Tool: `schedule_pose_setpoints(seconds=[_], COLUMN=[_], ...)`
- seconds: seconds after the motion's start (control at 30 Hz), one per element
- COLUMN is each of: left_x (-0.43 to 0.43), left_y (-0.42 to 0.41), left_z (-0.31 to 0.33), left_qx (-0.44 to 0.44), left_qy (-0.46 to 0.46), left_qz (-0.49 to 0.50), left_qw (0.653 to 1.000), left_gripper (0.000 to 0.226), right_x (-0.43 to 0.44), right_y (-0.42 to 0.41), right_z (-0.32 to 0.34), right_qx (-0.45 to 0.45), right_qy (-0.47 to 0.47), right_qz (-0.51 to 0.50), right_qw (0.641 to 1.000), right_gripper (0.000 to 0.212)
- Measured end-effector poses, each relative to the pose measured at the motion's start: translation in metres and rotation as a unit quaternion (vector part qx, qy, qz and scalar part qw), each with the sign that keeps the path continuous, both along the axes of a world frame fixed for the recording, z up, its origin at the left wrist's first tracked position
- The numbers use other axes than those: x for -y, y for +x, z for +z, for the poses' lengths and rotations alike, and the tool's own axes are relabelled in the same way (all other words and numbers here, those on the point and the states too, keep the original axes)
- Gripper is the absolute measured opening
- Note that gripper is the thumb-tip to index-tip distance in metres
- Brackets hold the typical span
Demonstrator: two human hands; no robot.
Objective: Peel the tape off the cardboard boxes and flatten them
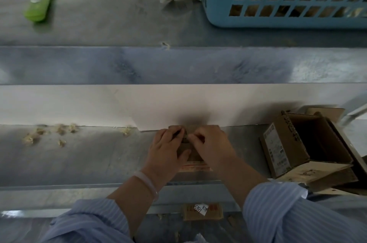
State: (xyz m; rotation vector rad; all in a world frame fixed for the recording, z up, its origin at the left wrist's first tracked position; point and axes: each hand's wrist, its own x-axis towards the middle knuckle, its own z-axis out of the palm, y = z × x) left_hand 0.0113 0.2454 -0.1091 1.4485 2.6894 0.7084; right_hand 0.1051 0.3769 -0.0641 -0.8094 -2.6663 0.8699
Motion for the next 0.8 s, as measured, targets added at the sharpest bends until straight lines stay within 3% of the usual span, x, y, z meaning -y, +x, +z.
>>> schedule_pose_setpoints(seconds=[0.07,0.13,0.2,0.27,0.37,0.47,0.6,0.7,0.8], left_x=[0.0,-0.001,0.0,0.0,0.001,0.002,0.003,0.003,0.002], left_y=[-0.001,-0.001,-0.002,-0.003,-0.002,-0.001,-0.001,0.0,0.0], left_z=[-0.001,-0.001,-0.004,-0.007,-0.007,-0.002,0.0,-0.001,-0.003], left_qx=[-0.005,-0.011,-0.011,-0.007,0.001,0.01,0.013,0.003,-0.029], left_qy=[0.001,0.0,-0.003,-0.007,-0.013,-0.015,-0.024,-0.015,-0.008], left_qz=[-0.003,-0.002,0.003,0.007,0.007,0.017,0.017,0.019,0.019], left_qw=[1.0,1.0,1.0,1.0,1.0,1.0,1.0,1.0,0.999], left_gripper=[0.064,0.064,0.064,0.065,0.069,0.075,0.079,0.073,0.064], right_x=[0.001,0.001,0.002,0.003,0.005,0.003,-0.013,-0.016,-0.003], right_y=[0.0,0.001,0.003,0.002,0.0,0.003,0.011,0.014,0.012], right_z=[-0.002,-0.002,-0.001,-0.002,0.0,0.0,0.008,0.004,-0.005], right_qx=[0.006,0.003,0.021,0.059,0.086,0.06,-0.02,-0.008,0.042], right_qy=[0.0,0.008,0.012,0.055,0.125,0.1,0.023,0.091,0.128], right_qz=[0.01,0.005,-0.003,0.003,0.019,0.0,-0.088,-0.021,0.077], right_qw=[1.0,1.0,1.0,0.997,0.988,0.993,0.996,0.996,0.988], right_gripper=[0.019,0.004,0.019,0.027,0.015,0.005,0.012,0.006,0.031])
